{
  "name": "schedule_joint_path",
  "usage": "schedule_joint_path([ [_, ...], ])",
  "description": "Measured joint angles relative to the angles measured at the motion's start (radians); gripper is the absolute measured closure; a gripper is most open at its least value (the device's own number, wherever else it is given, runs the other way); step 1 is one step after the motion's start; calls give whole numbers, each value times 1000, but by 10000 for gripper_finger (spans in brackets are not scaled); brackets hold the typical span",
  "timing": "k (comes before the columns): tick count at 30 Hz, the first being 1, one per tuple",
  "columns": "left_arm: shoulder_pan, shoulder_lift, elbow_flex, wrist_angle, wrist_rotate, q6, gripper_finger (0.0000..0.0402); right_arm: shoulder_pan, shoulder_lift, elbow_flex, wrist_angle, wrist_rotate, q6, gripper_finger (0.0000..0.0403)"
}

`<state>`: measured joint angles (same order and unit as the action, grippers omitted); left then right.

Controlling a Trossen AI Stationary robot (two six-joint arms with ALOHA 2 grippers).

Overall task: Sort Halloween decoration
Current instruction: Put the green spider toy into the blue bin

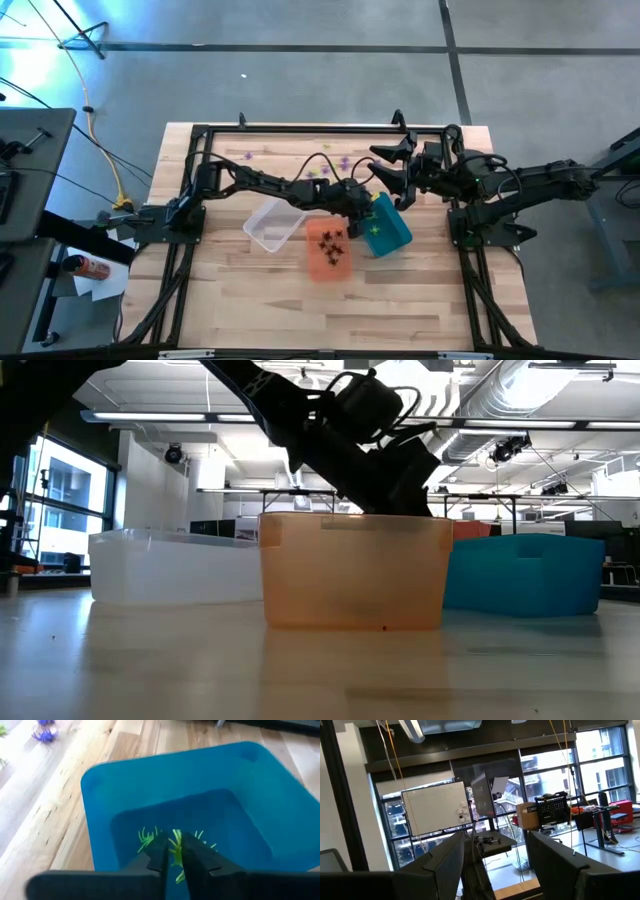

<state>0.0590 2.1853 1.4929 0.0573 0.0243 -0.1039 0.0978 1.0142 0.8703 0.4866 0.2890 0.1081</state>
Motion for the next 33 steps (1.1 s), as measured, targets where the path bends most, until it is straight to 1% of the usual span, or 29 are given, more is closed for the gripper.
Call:
schedule_joint_path([
  [7,7,-36,0,-20,7,-49,252,0,0,0,1,-1,23,188],
  [10,23,-64,0,-39,83,-80,214,0,0,0,3,-1,23,188],
  [13,53,-119,-1,-68,185,-87,189,0,0,0,5,-1,23,188],
  [16,87,-196,0,-107,234,-88,181,0,0,0,11,0,23,188],
  [17,100,-232,-1,-150,240,-88,180,0,0,0,11,0,23,188],
  [19,127,-293,-2,-178,241,-75,181,0,0,0,16,-1,26,188],
  [21,155,-369,-2,-241,241,-55,185,0,0,0,19,0,26,188],
  [24,192,-482,-18,-256,236,-34,192,0,0,0,20,0,24,188],
  [25,202,-524,-40,-260,236,-37,194,0,0,0,19,0,24,188],
  [27,216,-607,-93,-214,234,-52,198,0,0,0,12,0,23,188],
  [28,223,-656,-136,-203,233,-62,200,0,0,0,11,0,23,188],
  [33,213,-879,-380,1,229,-142,208,0,0,0,-12,0,4,188],
])
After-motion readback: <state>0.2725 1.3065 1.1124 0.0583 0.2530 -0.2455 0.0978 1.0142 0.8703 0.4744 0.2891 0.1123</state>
